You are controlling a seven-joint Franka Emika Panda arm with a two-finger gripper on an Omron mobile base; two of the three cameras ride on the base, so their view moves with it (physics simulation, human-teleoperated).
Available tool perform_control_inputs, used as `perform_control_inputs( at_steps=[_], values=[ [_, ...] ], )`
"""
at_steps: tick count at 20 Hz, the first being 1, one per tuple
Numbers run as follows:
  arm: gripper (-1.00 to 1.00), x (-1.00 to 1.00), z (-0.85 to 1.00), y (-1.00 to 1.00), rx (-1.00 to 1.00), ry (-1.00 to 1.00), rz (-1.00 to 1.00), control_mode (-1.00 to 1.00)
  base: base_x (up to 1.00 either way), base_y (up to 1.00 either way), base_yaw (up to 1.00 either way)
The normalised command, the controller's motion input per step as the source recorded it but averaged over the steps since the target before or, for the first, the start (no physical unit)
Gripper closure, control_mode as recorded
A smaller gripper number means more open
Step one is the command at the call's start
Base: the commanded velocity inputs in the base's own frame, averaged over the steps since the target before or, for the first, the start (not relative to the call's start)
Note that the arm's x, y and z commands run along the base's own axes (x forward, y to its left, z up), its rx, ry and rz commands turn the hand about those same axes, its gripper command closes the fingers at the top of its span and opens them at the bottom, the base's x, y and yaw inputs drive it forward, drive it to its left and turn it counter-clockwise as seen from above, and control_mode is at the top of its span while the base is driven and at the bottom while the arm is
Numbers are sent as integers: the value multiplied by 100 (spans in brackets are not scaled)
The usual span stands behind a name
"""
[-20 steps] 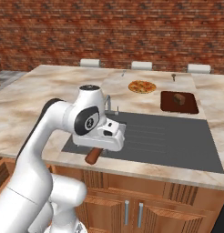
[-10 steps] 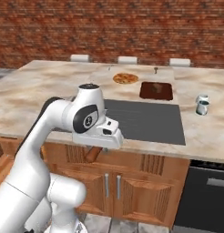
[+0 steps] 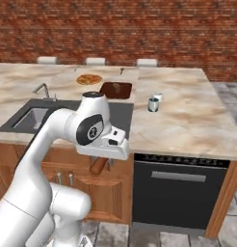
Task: Take the pizza cutter from the drawer on the left and place it on the dining counter for cutting.
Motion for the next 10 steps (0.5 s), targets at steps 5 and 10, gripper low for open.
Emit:
perform_control_inputs(
  at_steps=[5,10],
  values=[
    [100,0,0,0,0,0,0,100,64,-100,-14],
    [100,0,0,0,0,0,0,100,72,-100,-8]
  ],
)
